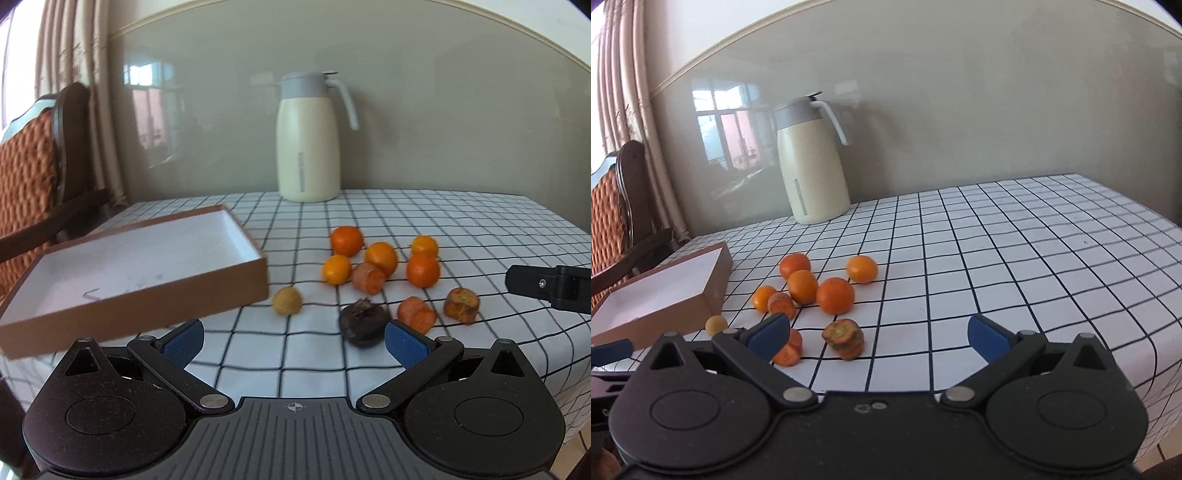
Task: Organize fruits
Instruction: 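Lower the left tool onto the dark mangosteen and close it while the right tool approaches a carrot chunk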
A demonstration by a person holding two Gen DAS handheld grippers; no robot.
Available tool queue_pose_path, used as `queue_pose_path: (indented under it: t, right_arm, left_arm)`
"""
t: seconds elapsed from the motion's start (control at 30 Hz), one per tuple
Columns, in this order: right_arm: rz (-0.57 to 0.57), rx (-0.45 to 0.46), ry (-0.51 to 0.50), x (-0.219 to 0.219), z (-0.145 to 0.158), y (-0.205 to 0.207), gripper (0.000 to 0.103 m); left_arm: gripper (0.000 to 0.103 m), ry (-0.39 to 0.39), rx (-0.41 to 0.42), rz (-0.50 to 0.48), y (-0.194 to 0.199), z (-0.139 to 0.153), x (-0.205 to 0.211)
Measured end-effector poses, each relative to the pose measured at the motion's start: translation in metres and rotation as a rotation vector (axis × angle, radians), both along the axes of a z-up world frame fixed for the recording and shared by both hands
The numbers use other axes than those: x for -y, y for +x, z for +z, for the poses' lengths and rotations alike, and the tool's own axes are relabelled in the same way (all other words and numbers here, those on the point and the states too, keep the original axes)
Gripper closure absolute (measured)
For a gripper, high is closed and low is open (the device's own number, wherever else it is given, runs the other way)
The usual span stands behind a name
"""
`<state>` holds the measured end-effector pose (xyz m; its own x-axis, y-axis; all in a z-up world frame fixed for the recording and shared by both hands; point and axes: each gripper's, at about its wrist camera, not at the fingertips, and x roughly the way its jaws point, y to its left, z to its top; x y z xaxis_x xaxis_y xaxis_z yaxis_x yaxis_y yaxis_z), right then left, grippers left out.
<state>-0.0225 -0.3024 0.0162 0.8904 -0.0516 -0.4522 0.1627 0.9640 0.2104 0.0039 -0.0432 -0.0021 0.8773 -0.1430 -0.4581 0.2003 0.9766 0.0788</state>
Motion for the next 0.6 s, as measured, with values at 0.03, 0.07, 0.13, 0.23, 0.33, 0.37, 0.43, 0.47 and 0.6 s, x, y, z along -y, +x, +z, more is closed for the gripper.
queue_pose_path:
  t: [0.03,0.07,0.13,0.23,0.33,0.37,0.43,0.47,0.6]
  right_arm:
    - [-0.001,0.000,0.005,0.001,0.000,0.000,0.006]
    - [-0.003,0.001,0.007,0.002,0.000,-0.001,0.006]
    - [-0.005,0.003,0.011,0.003,0.001,-0.001,0.006]
    - [-0.007,0.008,0.024,0.004,0.001,0.000,0.006]
    - [-0.009,0.013,0.031,0.006,0.002,-0.002,0.006]
    - [-0.008,0.012,0.035,0.006,0.002,-0.001,0.006]
    - [-0.009,0.009,0.038,0.007,0.002,-0.001,0.006]
    - [-0.010,0.008,0.038,0.007,0.002,-0.001,0.006]
    - [-0.024,-0.016,0.022,0.006,0.000,0.002,0.006]
  left_arm:
    - [0.000,0.000,-0.001,-0.015,0.002,0.000,0.004]
    - [0.000,-0.002,-0.007,-0.031,0.004,-0.001,0.006]
    - [0.000,-0.002,-0.013,-0.047,0.007,-0.003,0.012]
    - [0.000,0.008,-0.011,-0.058,0.012,-0.005,0.018]
    - [0.000,0.002,-0.008,-0.071,0.017,-0.005,0.023]
    - [0.000,0.002,-0.008,-0.076,0.019,-0.006,0.025]
    - [0.000,0.002,-0.010,-0.086,0.023,-0.007,0.028]
    - [0.000,0.002,-0.007,-0.090,0.024,-0.008,0.029]
    - [0.027,0.000,-0.040,-0.112,0.030,-0.013,0.034]
